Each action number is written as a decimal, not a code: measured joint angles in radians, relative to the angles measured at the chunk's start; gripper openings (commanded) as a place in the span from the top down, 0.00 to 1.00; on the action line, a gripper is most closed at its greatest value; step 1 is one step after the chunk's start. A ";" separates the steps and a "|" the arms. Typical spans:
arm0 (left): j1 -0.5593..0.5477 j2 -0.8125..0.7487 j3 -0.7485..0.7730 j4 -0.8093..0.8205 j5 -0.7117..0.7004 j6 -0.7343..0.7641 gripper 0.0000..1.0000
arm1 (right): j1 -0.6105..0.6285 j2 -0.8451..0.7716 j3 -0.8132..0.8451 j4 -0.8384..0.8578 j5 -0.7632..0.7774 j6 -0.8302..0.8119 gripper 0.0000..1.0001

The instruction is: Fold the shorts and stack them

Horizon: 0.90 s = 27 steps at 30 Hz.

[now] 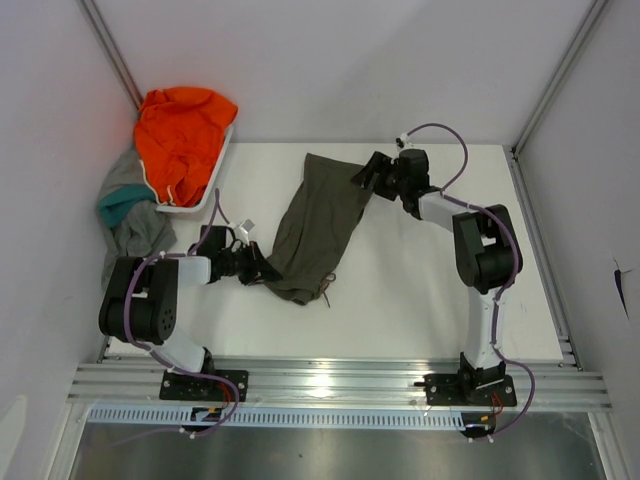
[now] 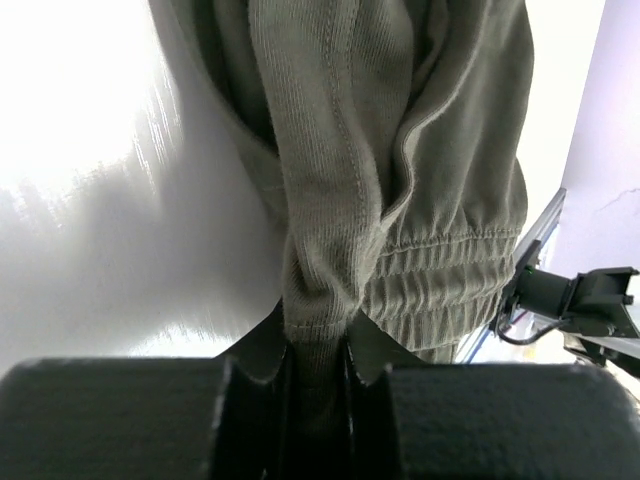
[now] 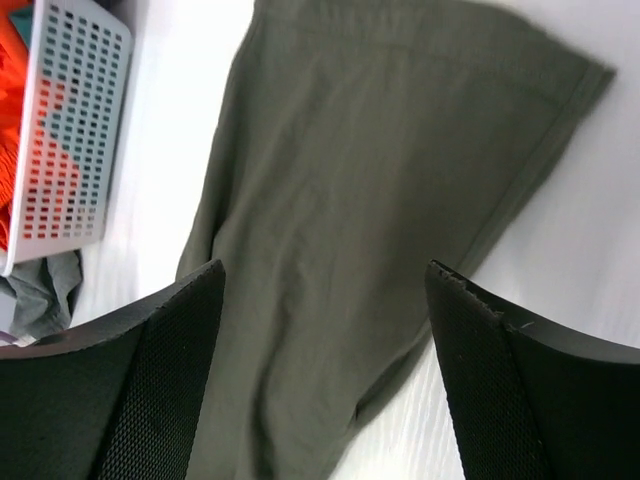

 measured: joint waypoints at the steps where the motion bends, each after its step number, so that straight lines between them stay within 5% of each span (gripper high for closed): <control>1: 0.000 0.007 0.003 0.000 0.005 0.000 0.99 | -0.003 0.010 0.012 0.006 -0.002 0.000 0.19; 5: 0.000 0.010 0.004 0.001 0.007 0.001 0.99 | -0.018 0.084 0.100 0.028 -0.023 0.005 0.23; 9: 0.000 0.004 0.004 -0.001 0.007 0.003 0.99 | -0.026 0.214 0.275 -0.019 -0.034 -0.001 0.37; 15: -0.001 -0.032 0.006 -0.023 0.005 0.021 1.00 | -0.032 0.401 0.578 -0.251 -0.032 -0.031 0.50; 27: 0.064 -0.041 0.194 -0.248 0.019 0.147 1.00 | -0.031 0.422 0.677 -0.559 0.121 -0.151 0.67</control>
